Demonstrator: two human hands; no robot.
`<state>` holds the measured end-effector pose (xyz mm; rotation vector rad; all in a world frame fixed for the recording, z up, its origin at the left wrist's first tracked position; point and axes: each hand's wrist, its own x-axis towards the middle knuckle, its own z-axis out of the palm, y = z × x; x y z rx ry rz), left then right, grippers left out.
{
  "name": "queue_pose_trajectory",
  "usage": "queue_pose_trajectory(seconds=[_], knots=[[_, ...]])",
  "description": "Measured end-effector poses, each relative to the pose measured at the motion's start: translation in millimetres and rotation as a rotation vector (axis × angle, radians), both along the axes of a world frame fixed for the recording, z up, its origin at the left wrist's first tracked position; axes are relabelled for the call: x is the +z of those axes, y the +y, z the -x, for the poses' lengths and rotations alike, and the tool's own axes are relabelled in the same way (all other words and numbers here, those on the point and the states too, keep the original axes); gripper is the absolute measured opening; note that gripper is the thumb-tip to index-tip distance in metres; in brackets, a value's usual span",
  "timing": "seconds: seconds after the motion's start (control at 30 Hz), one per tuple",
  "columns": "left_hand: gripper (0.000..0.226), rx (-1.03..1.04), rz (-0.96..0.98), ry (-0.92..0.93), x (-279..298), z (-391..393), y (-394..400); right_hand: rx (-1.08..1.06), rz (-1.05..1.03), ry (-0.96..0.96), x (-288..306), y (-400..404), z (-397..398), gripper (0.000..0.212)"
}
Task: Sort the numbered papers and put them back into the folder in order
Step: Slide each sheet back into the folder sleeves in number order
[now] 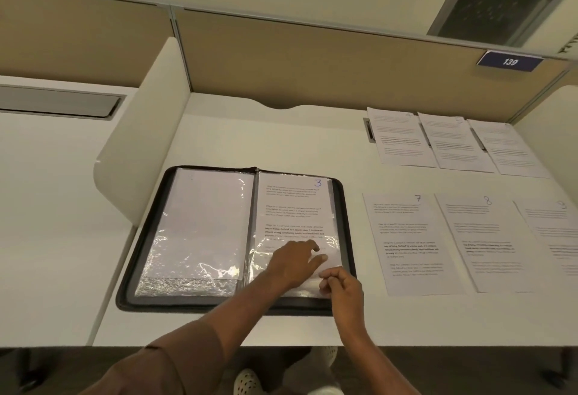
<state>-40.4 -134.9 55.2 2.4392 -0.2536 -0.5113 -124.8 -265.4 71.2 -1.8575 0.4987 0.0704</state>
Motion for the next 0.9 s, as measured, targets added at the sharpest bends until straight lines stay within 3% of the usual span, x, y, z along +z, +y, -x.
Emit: queue_pose_trajectory(seconds=[0.23,0.37,0.5,0.63,0.7,0.83,0.9], knots=[[0.063,-0.195,-0.092,-0.164,-11,19,16,-0.293,-0.298,-0.070,-9,-8,-13,0.028],[0.028,-0.205,-0.121,-0.279,-17,24,18,-0.454,-0.537,-0.027,-13,-14,-27,0.021],[0.013,-0.051,0.070,-0.276,-15,26,23,-0.534,-0.554,0.062,-14,-20,-40,0.013],[0.011,0.079,0.352,-0.191,-17,33,38,-0.352,-0.619,0.156,-5,-9,-56,0.033],[0.023,0.161,0.462,-0.143,-14,36,43,-0.209,-0.624,0.113,2,3,-58,0.040],[0.047,0.426,0.702,-0.088,15,34,56,0.097,-0.438,-0.027,12,33,-60,0.060],[0.046,0.575,0.805,-0.037,31,29,71,0.205,-0.365,-0.054,18,52,-62,0.050]])
